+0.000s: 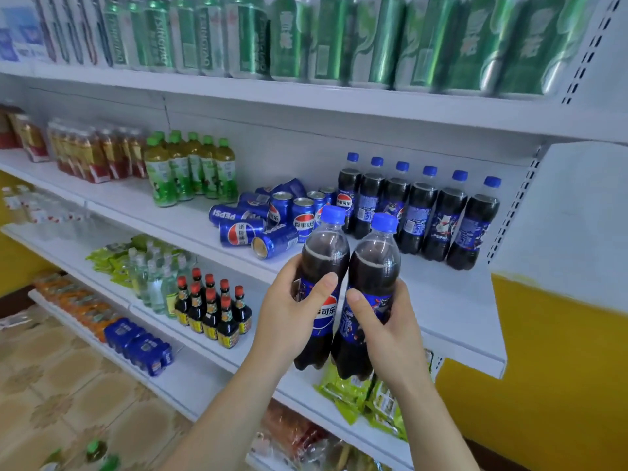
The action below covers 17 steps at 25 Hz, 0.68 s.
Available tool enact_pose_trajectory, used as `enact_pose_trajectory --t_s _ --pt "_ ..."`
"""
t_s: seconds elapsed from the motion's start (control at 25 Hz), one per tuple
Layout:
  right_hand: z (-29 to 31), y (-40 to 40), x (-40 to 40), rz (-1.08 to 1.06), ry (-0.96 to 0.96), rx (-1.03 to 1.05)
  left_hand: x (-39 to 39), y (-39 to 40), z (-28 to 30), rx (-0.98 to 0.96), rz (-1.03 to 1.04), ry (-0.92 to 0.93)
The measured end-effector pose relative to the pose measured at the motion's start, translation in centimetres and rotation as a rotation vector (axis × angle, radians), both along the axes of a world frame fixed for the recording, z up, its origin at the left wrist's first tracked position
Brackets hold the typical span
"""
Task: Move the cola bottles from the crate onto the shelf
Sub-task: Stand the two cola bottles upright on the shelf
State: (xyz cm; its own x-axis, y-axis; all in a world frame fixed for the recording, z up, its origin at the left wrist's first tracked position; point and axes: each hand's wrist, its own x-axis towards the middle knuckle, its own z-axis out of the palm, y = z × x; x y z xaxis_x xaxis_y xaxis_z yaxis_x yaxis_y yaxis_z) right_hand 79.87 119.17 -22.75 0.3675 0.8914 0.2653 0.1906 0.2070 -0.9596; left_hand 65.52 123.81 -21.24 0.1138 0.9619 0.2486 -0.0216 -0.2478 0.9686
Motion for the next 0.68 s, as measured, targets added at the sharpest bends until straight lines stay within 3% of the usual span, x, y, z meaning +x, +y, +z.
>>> enact_pose_trajectory --t_s 0.28,0.68 --pt "1.0 10.4 3.2 -0.064 -0.009 0.009 3.0 11.3 0.9 0.024 -0.107 0.033" --pt "0.0 20.3 4.4 -0.19 -0.036 -0.027 4.8 21.4 -0.3 0.009 -0.166 0.08"
